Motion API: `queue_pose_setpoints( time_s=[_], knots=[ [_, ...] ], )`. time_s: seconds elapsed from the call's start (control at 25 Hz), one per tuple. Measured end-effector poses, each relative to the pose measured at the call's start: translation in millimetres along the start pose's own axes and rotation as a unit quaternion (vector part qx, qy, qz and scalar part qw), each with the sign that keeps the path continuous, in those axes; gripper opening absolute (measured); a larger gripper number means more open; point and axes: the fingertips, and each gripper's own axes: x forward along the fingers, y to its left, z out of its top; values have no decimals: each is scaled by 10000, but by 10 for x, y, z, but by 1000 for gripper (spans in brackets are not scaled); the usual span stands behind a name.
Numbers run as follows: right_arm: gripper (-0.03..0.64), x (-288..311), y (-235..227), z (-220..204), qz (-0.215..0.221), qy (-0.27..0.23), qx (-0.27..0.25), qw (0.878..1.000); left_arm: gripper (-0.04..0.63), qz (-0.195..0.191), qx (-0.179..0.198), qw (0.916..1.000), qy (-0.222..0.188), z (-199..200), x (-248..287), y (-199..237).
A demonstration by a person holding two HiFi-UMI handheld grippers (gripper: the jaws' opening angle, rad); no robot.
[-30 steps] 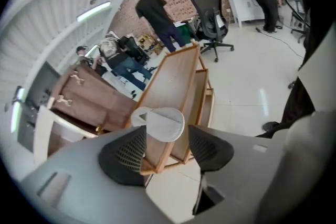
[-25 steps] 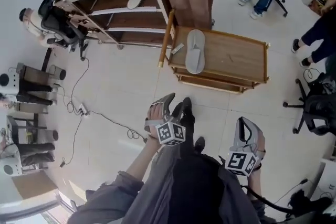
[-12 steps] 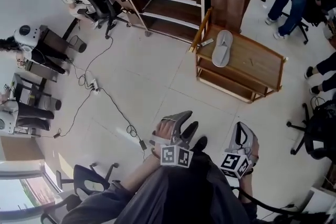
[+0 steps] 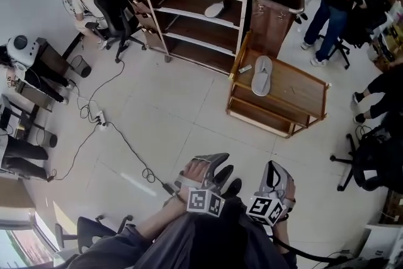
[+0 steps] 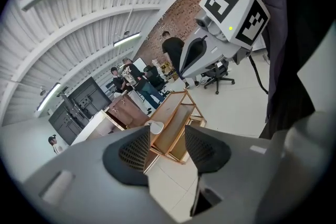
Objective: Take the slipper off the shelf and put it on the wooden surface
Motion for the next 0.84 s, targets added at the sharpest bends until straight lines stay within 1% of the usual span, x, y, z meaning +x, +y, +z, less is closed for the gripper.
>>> queue_pose_setpoints(
  time_s=[0.2, 0.44, 0.6, 0.84],
  knots=[
    [0, -165, 454, 354, -20, 52, 58, 10000, 219, -211, 107, 9997, -103, -346, -411, -13],
    [0, -279, 971, 583, -18, 98, 28, 9999, 213, -350, 108, 9992, -146, -752, -799, 1],
    [0, -370, 1051, 742, -5, 115, -35, 9999, 210, -394, 77, 9990, -177, -841, -897, -1],
    [0, -515, 1124, 740, -22, 194, -176, 9997, 203, -403, 41, 9989, -253, -867, -1023, -39]
  ],
)
